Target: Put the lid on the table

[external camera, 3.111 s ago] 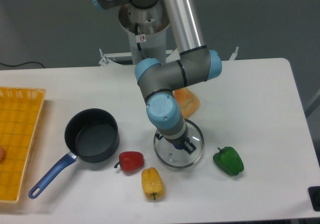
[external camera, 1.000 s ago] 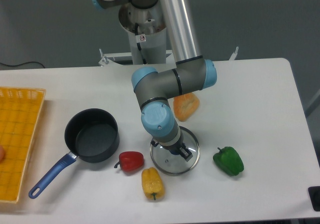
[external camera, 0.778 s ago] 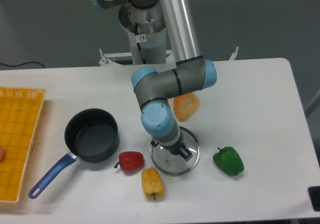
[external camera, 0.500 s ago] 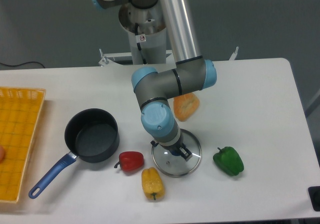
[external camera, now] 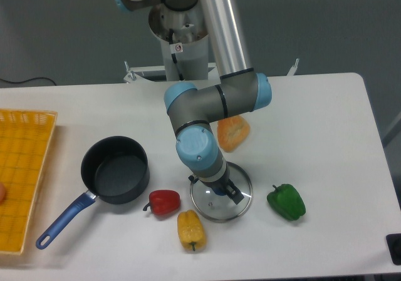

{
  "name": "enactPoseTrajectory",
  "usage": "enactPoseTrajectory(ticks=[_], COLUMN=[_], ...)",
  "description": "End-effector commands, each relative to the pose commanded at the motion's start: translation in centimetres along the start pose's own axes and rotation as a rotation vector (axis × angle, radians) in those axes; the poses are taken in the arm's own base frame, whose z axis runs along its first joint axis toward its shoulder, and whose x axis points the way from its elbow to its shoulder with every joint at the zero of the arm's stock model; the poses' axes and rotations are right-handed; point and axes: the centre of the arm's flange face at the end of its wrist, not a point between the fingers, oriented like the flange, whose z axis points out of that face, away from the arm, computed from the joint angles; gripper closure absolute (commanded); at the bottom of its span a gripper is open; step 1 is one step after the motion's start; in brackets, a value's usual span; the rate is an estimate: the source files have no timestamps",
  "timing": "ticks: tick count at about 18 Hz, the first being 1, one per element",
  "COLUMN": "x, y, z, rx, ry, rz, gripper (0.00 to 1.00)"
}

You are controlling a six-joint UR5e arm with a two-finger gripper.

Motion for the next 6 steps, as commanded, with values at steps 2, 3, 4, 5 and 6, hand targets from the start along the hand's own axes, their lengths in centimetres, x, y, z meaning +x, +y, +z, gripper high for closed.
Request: enactPoseTrajectory(ticks=[2, 3, 4, 5, 6], x=[0.0, -0.1, 0.0, 0.1, 0.2], y=[0.5, 0.8, 1.1, 1.4, 1.4], z=[-1.9, -2.7, -3.5, -4.4, -5.1], rx=[0.018, 0.029, 0.042, 0.060, 0.071], ry=[-0.023, -0.032, -0.039, -0.046, -0.051], rz=[-0.006, -0.012, -0.016, -0.018, -0.018], gripper=[0.00, 0.00, 0.00, 0.00, 0.00])
